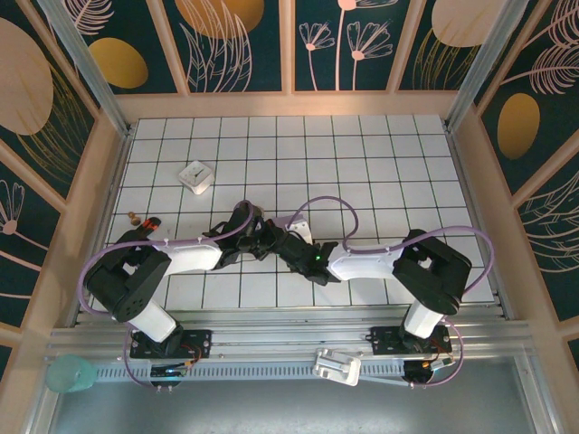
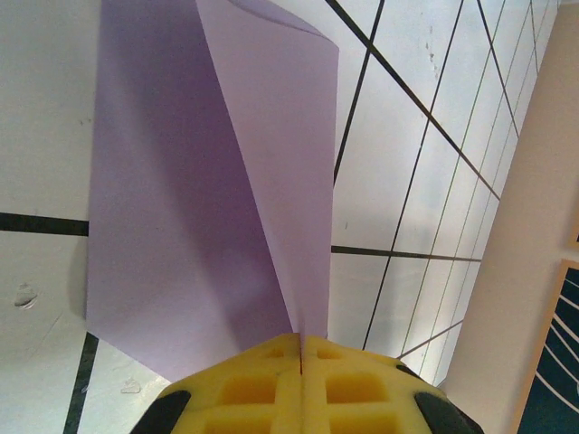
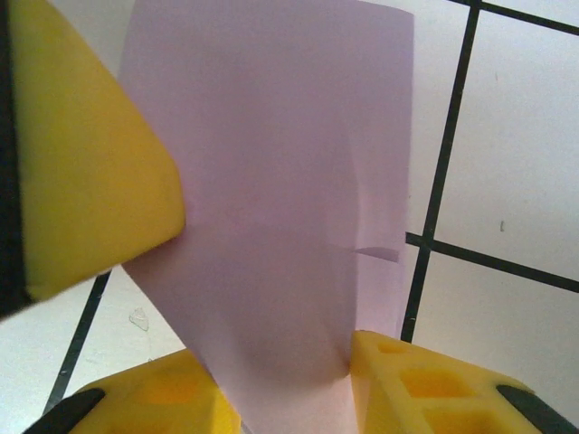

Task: Fold a paper plane with a square sheet of paper (pick it up from the middle)
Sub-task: Fourth fold the wing at the center of the table.

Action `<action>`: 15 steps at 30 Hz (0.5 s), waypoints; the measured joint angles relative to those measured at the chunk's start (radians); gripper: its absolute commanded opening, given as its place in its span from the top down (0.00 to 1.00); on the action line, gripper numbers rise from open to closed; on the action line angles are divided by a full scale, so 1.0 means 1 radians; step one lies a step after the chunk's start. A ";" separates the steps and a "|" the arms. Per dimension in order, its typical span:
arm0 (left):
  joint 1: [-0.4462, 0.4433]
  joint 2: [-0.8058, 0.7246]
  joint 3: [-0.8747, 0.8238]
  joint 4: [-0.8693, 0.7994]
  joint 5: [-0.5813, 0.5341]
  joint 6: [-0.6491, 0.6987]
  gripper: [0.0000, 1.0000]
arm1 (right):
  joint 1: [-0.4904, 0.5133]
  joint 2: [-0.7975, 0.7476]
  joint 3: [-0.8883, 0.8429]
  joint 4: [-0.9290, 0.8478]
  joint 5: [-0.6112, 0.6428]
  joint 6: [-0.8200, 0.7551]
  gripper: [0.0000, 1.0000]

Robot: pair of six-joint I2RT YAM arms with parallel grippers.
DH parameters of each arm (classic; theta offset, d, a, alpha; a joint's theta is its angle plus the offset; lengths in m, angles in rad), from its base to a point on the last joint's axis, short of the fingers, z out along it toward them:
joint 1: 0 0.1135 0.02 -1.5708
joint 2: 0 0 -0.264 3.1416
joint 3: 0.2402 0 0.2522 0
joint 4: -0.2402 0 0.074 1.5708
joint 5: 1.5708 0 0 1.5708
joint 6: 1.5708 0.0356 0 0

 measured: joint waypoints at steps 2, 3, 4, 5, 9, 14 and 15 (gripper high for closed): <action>0.000 0.000 -0.001 0.000 0.000 0.000 1.00 | 0.000 0.003 0.003 0.000 0.000 0.000 0.69; 0.000 0.000 -0.002 0.001 0.000 0.000 1.00 | 0.000 0.005 0.003 0.000 0.000 0.000 0.70; 0.000 0.000 -0.002 0.001 0.000 0.000 1.00 | 0.000 0.005 0.003 0.000 0.000 0.000 0.72; 0.000 0.000 -0.002 0.001 0.000 0.000 1.00 | 0.000 0.005 0.003 0.000 0.000 0.000 0.72; 0.000 0.000 -0.003 0.002 0.002 0.000 1.00 | 0.000 0.005 0.005 0.000 0.000 0.000 0.75; 0.000 0.000 -0.004 0.002 0.003 0.000 1.00 | 0.002 0.005 0.005 0.000 0.000 0.000 0.80; 0.000 0.000 -0.004 0.002 0.003 0.000 1.00 | 0.002 0.005 0.005 0.000 0.000 0.000 0.81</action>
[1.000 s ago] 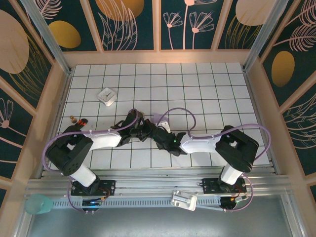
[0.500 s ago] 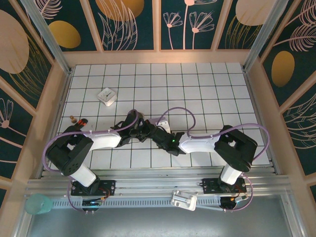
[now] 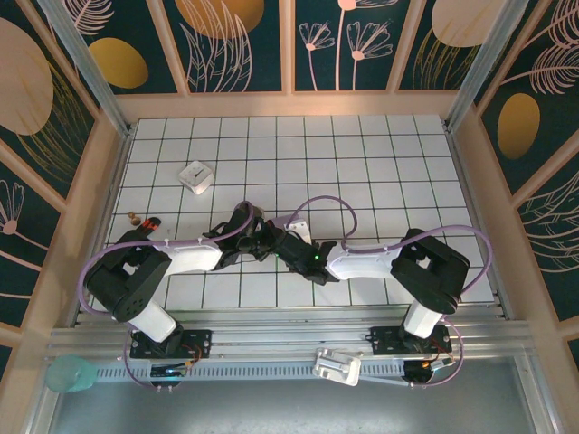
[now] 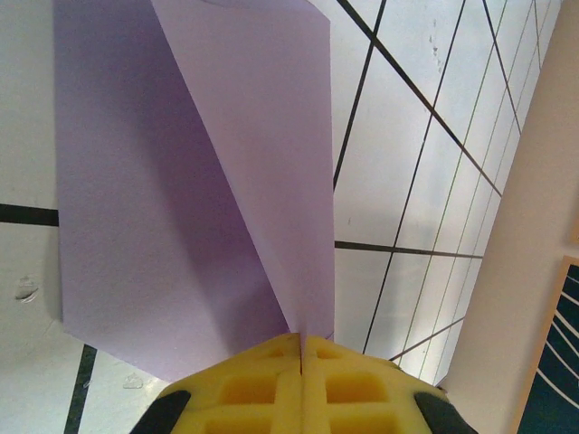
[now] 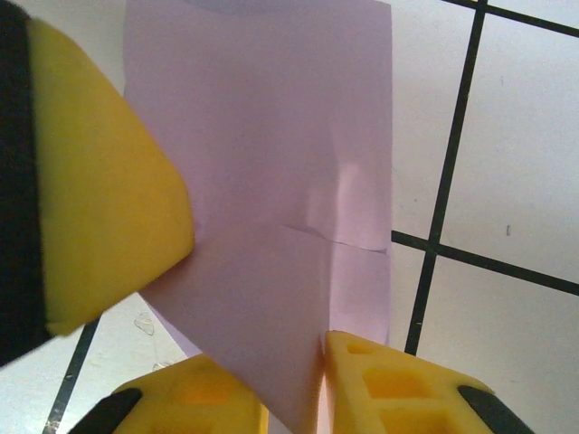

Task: Fold a paper plane with a square sheet of paper (pick it up from the middle)
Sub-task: Fourth fold the wing at the center of the table.

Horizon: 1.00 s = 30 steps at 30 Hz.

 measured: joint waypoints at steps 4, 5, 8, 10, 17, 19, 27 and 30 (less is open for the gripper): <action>0.000 0.000 0.000 0.000 0.000 0.000 1.00 | 0.000 0.005 0.000 0.001 0.000 0.000 0.84; 0.000 0.000 0.000 0.000 0.000 0.000 1.00 | 0.000 0.006 0.000 0.001 0.000 0.000 0.84; 0.000 0.000 0.000 0.000 0.000 0.000 1.00 | 0.000 0.006 0.000 0.001 0.000 0.000 0.84; 0.000 0.000 0.000 0.000 0.000 0.001 1.00 | 0.000 0.006 0.000 0.001 0.000 -0.001 0.81; 0.000 0.000 0.000 -0.001 0.000 0.002 1.00 | 0.000 0.005 0.000 0.000 0.003 -0.019 0.76; 0.000 0.001 0.000 -0.001 0.000 0.004 1.00 | 0.000 0.005 0.000 0.001 0.003 -0.024 0.76; 0.000 0.013 0.000 -0.002 0.000 0.005 1.00 | 0.000 0.005 0.000 0.001 0.005 -0.053 0.85; 0.000 0.016 0.000 -0.001 0.000 0.006 1.00 | 0.000 0.005 0.000 0.001 0.007 -0.065 0.89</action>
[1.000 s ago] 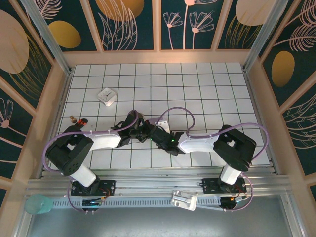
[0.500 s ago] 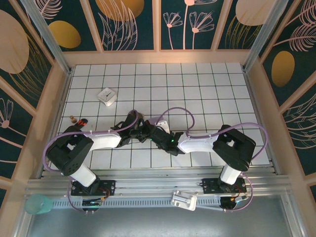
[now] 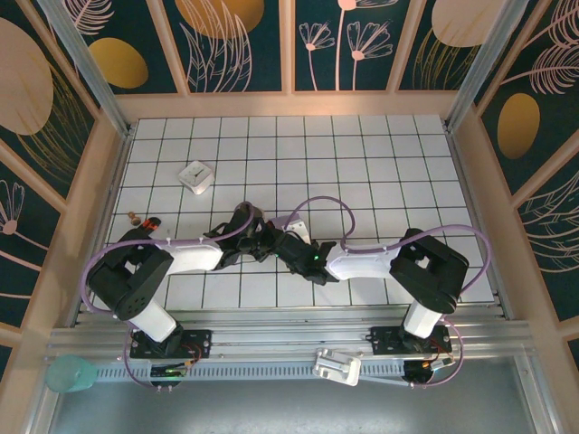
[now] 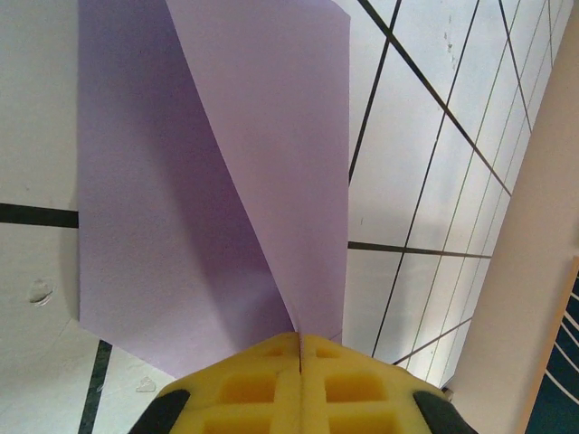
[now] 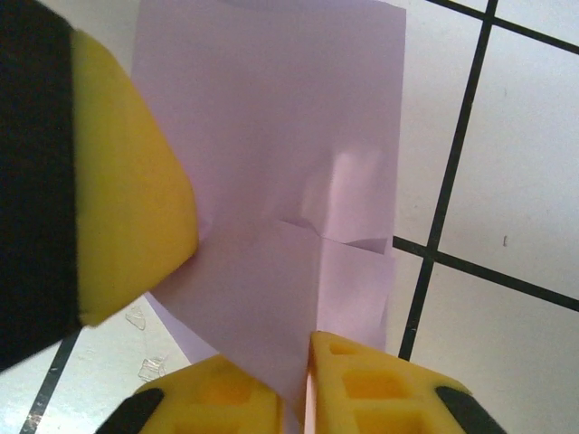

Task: Fold a paper plane with a square sheet of paper (pick it up from the middle)
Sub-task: Fourth fold the wing at the center of the table.

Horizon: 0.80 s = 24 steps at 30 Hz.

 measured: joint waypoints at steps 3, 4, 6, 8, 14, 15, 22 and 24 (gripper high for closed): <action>0.000 0.003 0.000 -0.002 0.000 0.004 1.00 | -0.001 0.000 0.000 0.000 -0.001 -0.007 0.93; 0.000 0.003 0.000 -0.003 0.000 0.006 0.99 | -0.003 0.000 0.000 0.000 -0.004 -0.008 0.95; 0.000 0.004 0.001 -0.004 0.000 0.010 0.96 | -0.008 -0.002 0.000 0.001 -0.013 -0.009 0.97; 0.000 0.004 0.005 -0.008 0.000 0.016 0.92 | -0.018 -0.012 -0.007 0.009 -0.034 -0.008 0.99; 0.009 0.004 0.032 -0.043 -0.003 0.053 0.77 | -0.065 -0.066 -0.040 0.031 -0.117 -0.006 1.00; 0.012 0.004 0.036 -0.055 -0.004 0.061 0.74 | -0.076 -0.074 -0.047 0.037 -0.137 -0.003 1.00; 0.038 0.002 0.056 -0.118 -0.007 0.124 0.56 | -0.147 -0.112 -0.097 0.084 -0.286 0.021 1.00; 0.045 -0.007 0.057 -0.131 -0.007 0.139 0.53 | -0.165 -0.121 -0.109 0.096 -0.326 0.028 1.00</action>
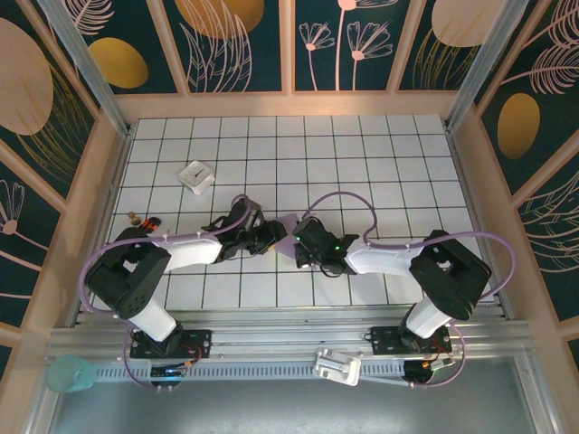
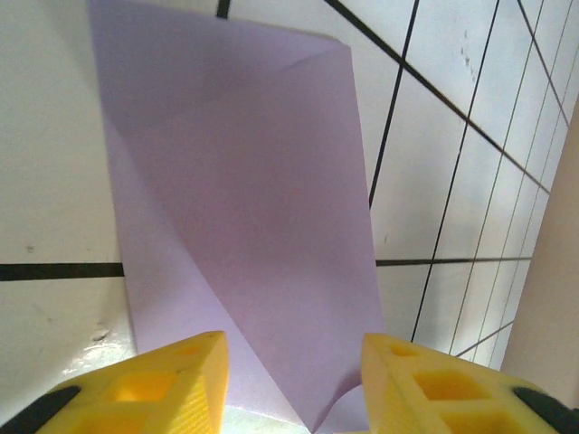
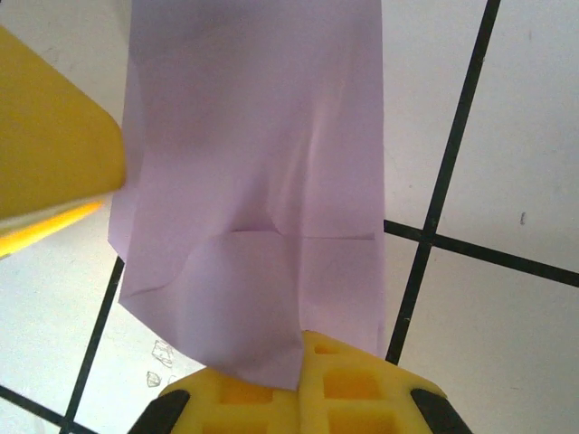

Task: Fold a paper plane with a square sheet of paper (pick it up from the middle)
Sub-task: Fourth fold the wing at the center of the table.

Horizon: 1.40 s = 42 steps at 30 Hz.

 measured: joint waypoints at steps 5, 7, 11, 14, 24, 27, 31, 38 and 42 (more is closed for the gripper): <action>0.008 -0.030 0.002 -0.016 0.003 0.031 0.48 | -0.034 -0.014 -0.022 0.033 -0.082 0.023 1.00; 0.008 -0.040 0.002 -0.027 0.005 0.048 0.47 | -0.043 -0.014 -0.027 0.043 -0.109 0.029 1.00; 0.008 -0.051 0.007 -0.060 0.006 0.083 0.46 | -0.045 -0.016 -0.032 0.047 -0.128 0.030 1.00; 0.008 -0.065 0.008 -0.075 0.003 0.102 0.45 | -0.044 -0.019 -0.030 0.037 -0.113 0.026 1.00; 0.008 -0.074 -0.009 -0.064 0.008 0.098 0.42 | 0.012 -0.019 0.013 -0.050 0.026 -0.016 0.96; 0.008 -0.089 -0.043 -0.040 0.007 0.076 0.39 | 0.012 -0.019 0.013 -0.063 0.035 -0.016 0.96; 0.008 -0.112 -0.088 0.007 0.007 0.031 0.33 | 0.012 -0.019 0.013 -0.073 0.037 -0.015 0.96; -0.023 -0.097 -0.129 0.132 0.015 -0.065 0.29 | 0.009 -0.024 0.013 -0.074 0.029 -0.006 0.95; -0.036 -0.060 -0.130 0.206 0.032 -0.116 0.28 | 0.002 -0.056 0.013 -0.074 0.021 -0.005 0.95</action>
